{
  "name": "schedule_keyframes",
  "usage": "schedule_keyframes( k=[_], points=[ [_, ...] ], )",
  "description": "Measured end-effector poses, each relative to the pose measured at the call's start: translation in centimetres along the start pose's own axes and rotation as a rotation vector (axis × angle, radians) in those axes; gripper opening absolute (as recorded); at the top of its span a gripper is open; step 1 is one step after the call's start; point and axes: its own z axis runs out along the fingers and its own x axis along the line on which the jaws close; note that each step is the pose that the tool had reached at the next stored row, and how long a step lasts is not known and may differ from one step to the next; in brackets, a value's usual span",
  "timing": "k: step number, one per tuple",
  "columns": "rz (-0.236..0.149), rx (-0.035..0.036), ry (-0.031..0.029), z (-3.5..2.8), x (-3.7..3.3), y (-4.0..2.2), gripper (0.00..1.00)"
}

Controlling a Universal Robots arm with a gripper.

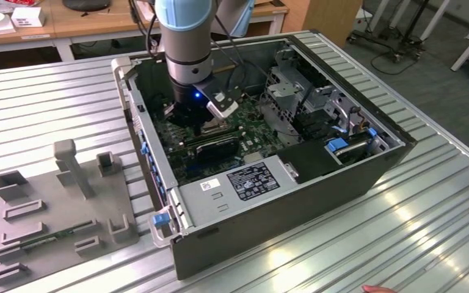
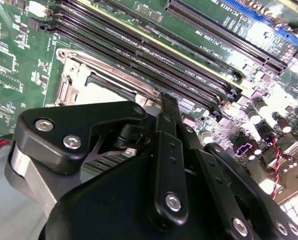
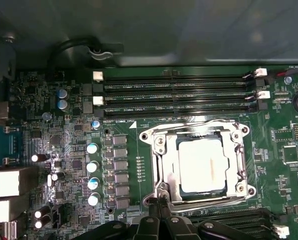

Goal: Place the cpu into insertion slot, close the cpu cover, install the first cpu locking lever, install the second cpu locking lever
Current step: 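Install the second cpu locking lever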

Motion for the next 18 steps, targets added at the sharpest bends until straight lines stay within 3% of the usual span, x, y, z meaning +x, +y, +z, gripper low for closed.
schedule_keyframes(
  k=[18],
  points=[
    [0.0, -0.0016, 0.0003, 0.54, 0.48, -0.21, 0.1]
  ],
)
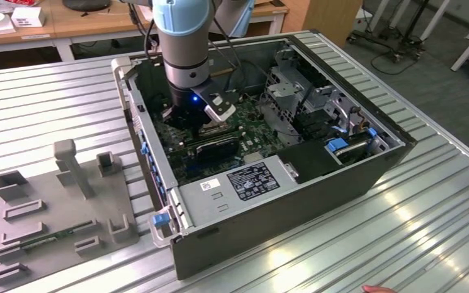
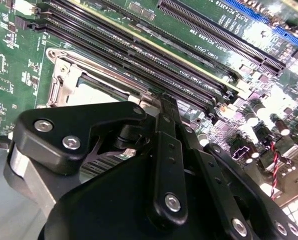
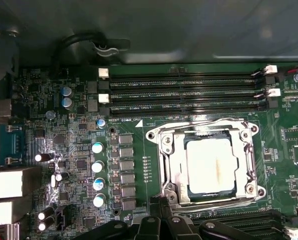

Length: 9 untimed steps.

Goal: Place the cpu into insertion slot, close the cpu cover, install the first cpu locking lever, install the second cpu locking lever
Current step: 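Install the second cpu locking lever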

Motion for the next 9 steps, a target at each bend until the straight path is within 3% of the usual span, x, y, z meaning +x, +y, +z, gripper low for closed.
schedule_keyframes(
  k=[9],
  points=[
    [0.0, 0.0, 0.0, 0.17, 0.14, -0.05, 0.1]
  ],
)
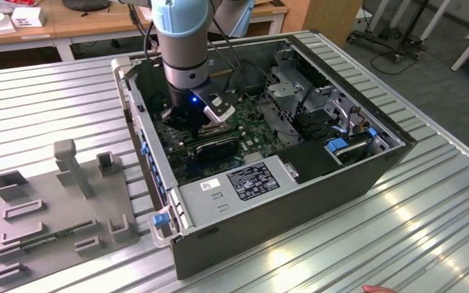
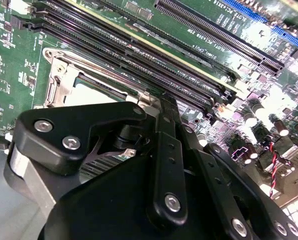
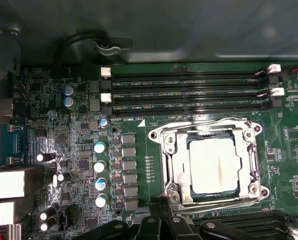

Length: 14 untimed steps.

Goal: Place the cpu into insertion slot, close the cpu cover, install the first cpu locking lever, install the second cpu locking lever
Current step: 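Install the second cpu locking lever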

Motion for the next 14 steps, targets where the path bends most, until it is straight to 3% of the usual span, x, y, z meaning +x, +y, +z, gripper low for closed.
schedule_keyframes(
  k=[7, 14],
  points=[
    [0.0, 0.0001, 0.0001, -0.07, -0.02, 0.03, 0.1],
    [0.0, 0.0028, 0.0043, -0.94, -0.12, 0.11, 0.1]
  ],
)
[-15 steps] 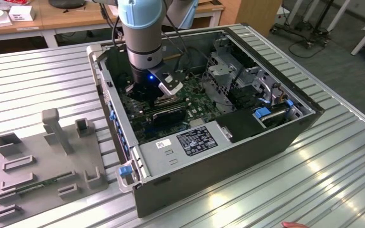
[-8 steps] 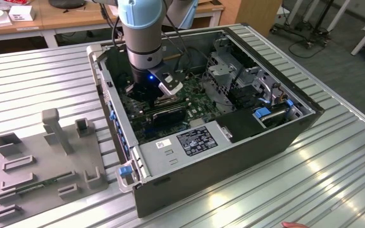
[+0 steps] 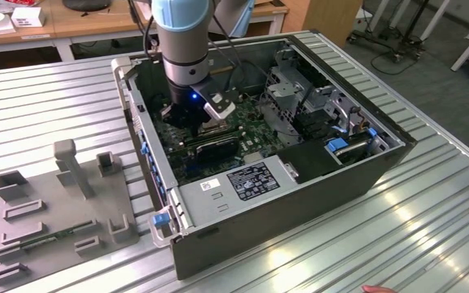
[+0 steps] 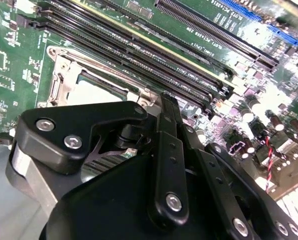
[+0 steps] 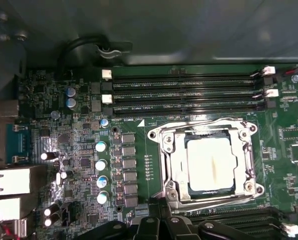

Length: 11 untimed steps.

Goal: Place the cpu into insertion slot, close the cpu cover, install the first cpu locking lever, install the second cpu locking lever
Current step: 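Install the second cpu locking lever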

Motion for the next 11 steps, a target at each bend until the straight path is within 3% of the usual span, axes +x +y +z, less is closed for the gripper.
schedule_keyframes(
  k=[11],
  points=[
    [0.0, 0.0003, 0.0027, -2.19, -0.28, 0.24, 0.1]
  ],
)
